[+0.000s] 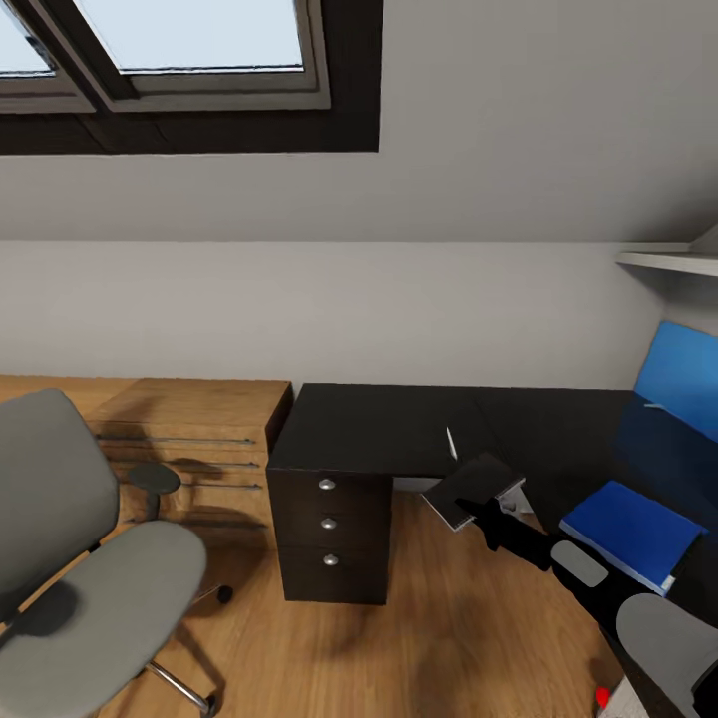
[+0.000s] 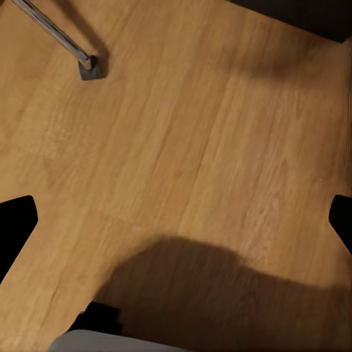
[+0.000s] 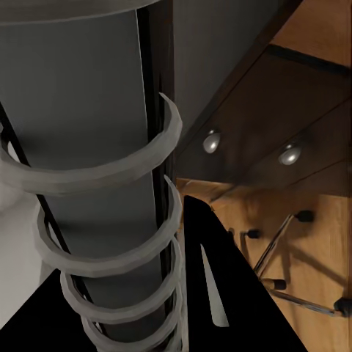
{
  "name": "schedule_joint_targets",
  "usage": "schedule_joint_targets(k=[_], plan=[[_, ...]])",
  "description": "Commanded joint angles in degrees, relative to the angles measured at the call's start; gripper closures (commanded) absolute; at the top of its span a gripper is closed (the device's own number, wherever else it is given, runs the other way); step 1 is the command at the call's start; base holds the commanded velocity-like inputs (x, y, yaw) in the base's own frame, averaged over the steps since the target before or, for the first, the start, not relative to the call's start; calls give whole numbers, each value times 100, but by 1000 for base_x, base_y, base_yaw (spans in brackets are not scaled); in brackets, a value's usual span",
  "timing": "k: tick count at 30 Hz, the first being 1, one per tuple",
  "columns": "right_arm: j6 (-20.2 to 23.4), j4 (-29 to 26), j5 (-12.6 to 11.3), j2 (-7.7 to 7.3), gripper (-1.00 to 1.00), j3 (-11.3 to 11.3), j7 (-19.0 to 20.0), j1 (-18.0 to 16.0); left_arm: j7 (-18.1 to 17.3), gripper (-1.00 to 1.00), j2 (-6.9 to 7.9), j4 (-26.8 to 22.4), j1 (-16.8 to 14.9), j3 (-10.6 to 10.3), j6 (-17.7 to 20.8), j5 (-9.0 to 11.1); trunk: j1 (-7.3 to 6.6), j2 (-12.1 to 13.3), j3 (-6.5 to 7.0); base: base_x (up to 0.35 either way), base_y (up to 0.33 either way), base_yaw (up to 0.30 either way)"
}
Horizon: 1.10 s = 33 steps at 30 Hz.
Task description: In the bedroom, organize the workspace by keeping the computer under the desk, ensuring the monitor is on the desk, placing the keyboard on the desk next to the monitor, placing the mouse on the desk next to the keyboard, moving the folder from the swivel chair onto the desk next to the mouse, stacking the notebook on top of the folder with the pen on top of the notebook, and positioning the swivel chair next to the desk.
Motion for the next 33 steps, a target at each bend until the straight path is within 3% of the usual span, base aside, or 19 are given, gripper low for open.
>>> schedule_joint_targets(k=[1, 9, 20, 27, 29, 33], plan=[[31, 4, -65, -3, 100, 31, 25, -7, 46, -100, 8, -5, -1, -39, -7, 56, 0, -4, -5, 0, 0, -254], [29, 14, -65, -13, 100, 24, 25, -7, 31, -100, 51, 270, -13, 1, -31, 73, 0, -4, -5, 0, 0, -255], [-225, -27, -57, -16, 100, 35, 32, -7, 12, -100, 181, 627, -15, 15, -918, 76, 0, -4, -5, 0, 0, -258], [-341, -148, -34, -16, 100, 41, 53, -7, 11, -100, 196, 745, -16, 16, -1013, 75, 0, -4, -5, 0, 0, -257], [-353, -278, 10, -16, 100, 47, 55, -7, 11, -100, 198, 764, -17, 16, -1023, 75, 0, -4, -5, 0, 0, -239], [-358, -521, 337, -16, 100, 56, 61, -7, 11, -100, 199, 789, -17, 16, -1030, 75, 0, -4, -5, 0, 0, -223]])
